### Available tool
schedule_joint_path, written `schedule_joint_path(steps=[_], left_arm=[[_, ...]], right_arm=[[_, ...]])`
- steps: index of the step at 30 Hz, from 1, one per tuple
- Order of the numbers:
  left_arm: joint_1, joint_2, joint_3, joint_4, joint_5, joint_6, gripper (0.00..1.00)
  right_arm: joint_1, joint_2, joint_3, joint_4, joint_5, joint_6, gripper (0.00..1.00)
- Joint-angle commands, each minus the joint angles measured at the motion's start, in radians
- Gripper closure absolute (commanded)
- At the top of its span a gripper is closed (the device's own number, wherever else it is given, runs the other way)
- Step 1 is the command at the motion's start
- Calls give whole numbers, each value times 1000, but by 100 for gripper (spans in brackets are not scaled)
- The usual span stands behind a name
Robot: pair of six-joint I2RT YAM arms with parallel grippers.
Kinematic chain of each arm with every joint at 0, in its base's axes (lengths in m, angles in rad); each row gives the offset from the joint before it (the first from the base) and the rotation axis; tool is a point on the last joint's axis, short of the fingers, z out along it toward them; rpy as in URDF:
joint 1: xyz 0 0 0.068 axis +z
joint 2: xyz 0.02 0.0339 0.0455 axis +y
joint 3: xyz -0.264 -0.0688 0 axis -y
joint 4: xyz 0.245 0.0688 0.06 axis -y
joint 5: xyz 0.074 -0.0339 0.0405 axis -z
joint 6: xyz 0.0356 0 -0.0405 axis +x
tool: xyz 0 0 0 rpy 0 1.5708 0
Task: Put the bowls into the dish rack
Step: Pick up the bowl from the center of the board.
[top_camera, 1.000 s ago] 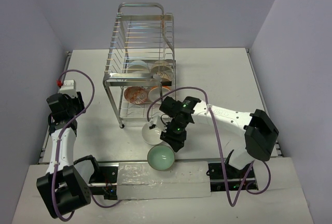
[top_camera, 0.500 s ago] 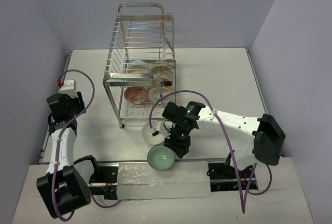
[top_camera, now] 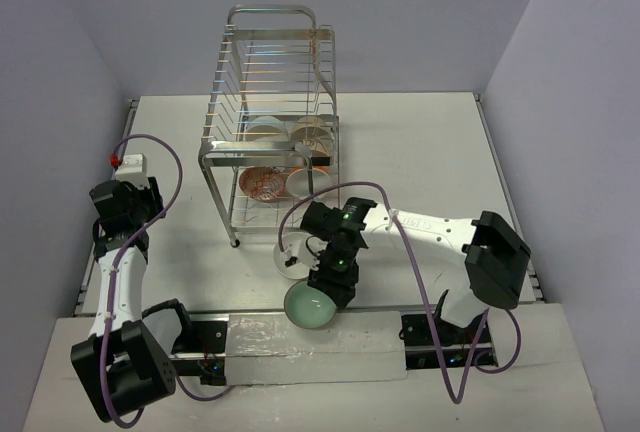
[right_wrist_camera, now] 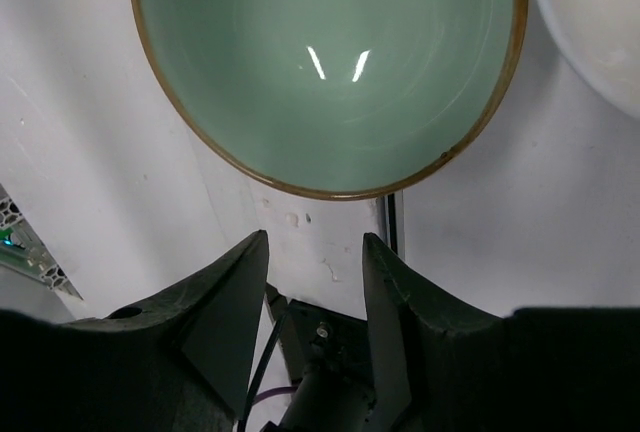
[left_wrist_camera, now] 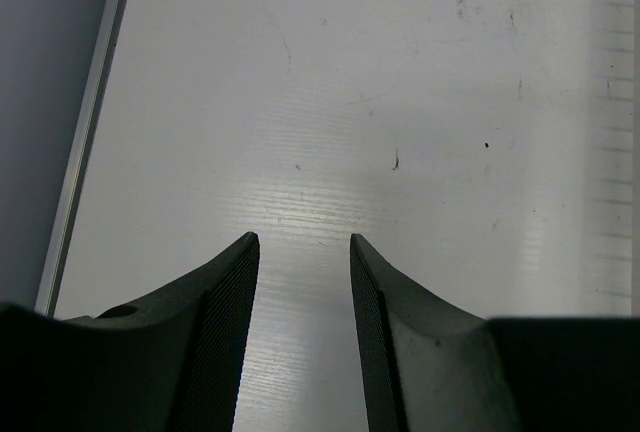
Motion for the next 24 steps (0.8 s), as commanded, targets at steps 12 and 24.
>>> schedule_joint_path(steps=[12, 24], left_arm=[[6, -19, 25, 20, 32, 2, 54], [6, -15, 23, 21, 39, 2, 54]], right_arm=[[4, 133, 100, 52, 13, 36, 50], [6, 166, 108, 82, 19, 49, 50]])
